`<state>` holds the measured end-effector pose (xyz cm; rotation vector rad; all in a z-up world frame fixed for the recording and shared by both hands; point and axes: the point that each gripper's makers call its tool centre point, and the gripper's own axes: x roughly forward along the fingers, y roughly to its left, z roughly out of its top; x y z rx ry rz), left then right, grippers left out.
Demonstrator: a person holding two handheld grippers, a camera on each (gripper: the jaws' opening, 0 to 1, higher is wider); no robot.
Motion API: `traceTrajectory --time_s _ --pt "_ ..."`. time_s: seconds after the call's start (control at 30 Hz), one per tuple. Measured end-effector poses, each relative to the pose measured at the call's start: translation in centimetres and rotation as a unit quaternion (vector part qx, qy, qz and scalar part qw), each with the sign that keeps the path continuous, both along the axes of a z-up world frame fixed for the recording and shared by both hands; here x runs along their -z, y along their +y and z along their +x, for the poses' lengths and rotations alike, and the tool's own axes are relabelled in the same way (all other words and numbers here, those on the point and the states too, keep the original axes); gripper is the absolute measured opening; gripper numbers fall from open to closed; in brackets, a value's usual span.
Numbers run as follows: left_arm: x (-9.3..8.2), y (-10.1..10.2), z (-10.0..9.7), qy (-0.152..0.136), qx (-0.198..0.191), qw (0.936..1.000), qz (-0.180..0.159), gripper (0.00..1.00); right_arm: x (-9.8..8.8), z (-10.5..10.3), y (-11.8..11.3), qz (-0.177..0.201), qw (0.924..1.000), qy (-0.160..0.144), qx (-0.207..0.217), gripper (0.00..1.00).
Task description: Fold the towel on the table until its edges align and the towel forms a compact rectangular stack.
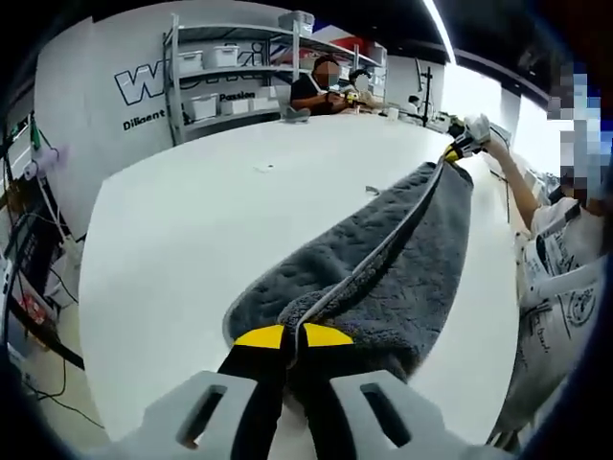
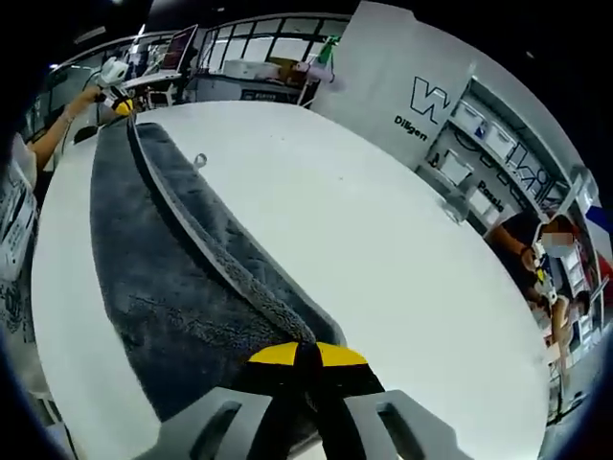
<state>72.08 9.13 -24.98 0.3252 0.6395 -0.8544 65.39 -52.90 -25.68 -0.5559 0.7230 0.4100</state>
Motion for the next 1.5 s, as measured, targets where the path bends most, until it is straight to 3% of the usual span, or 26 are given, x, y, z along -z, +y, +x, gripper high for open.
traceTrajectory --time_s 0.27,0.63,0.97,1.3,1.5 --pt "-0.2 -0.4 2.2 -0.003 0.004 1.0 0.002 0.06 -0.2 1.8 -0.4 -0.01 0.9997 -0.019 0.009 0.05" --pt "0.2 -0.9 3.4 -0.004 0.006 1.0 0.004 0.06 0.8 4.1 -0.9 -0.038 0.9988 -0.026 0.019 0.05" --pt "-0.4 -0.9 3.9 -0.003 0.002 0.9999 -0.016 0.06 1.3 4.3 -1.2 -0.042 0.9988 -0.018 0.02 0.05" --pt "-2.0 -0.7 4.0 -0.013 0.001 0.9995 -0.029 0.06 0.8 4.7 -2.3 -0.044 0.9984 -0.022 0.028 0.06" --pt "-1.0 -1.1 5.1 -0.012 -0.008 0.9996 -0.023 0.06 0.7 5.6 -2.4 -0.059 0.9973 -0.036 0.028 0.06"
